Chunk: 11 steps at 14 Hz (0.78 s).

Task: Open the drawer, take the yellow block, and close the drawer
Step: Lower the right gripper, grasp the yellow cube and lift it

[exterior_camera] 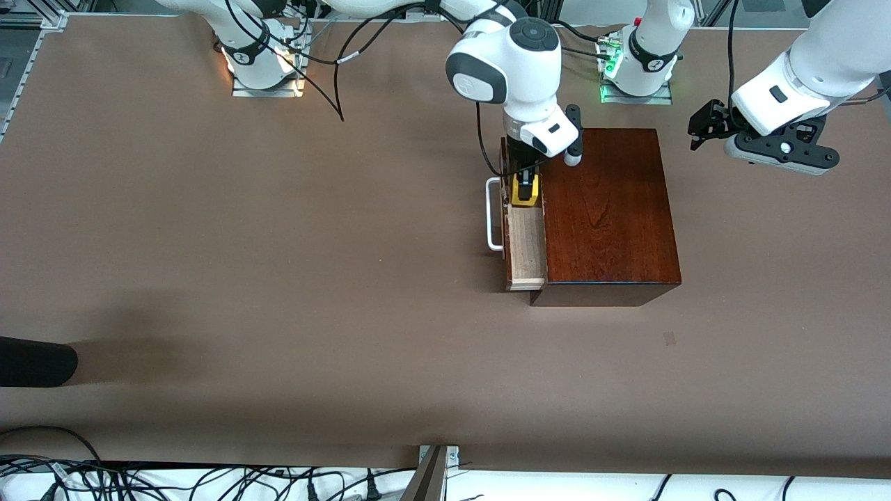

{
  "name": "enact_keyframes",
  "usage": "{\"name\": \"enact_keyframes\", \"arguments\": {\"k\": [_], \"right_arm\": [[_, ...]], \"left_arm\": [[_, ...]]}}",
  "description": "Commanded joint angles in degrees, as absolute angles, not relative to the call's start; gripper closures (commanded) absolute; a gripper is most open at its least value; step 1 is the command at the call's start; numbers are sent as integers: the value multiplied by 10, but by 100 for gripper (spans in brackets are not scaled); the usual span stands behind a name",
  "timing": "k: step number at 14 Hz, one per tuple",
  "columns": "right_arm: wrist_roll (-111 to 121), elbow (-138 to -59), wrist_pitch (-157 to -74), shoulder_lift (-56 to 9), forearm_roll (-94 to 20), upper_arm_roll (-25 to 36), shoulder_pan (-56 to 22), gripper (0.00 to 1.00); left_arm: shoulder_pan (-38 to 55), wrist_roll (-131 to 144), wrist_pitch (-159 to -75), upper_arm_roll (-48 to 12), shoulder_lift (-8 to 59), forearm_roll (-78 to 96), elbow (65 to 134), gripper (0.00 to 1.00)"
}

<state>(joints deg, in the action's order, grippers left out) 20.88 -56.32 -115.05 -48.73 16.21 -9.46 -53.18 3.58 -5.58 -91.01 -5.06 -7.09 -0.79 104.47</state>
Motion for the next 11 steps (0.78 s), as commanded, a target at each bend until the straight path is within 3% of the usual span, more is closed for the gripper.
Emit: {"name": "enact_keyframes", "arguments": {"k": [1,5,11], "right_arm": [[220,-563,-1124,-464,163,-101,-521,100],[221,-541,-1063,-435,124,-101,-513,100],[221,-537,-1010,-379,73,-100,-441,100]], "left_arm": [[40,-59,-900,-45,-62,6,1026,0],[28,-68,-900,-40,-57,6,1026,0],[27,-63,-901,-43,-50,7,1024,0]]}}
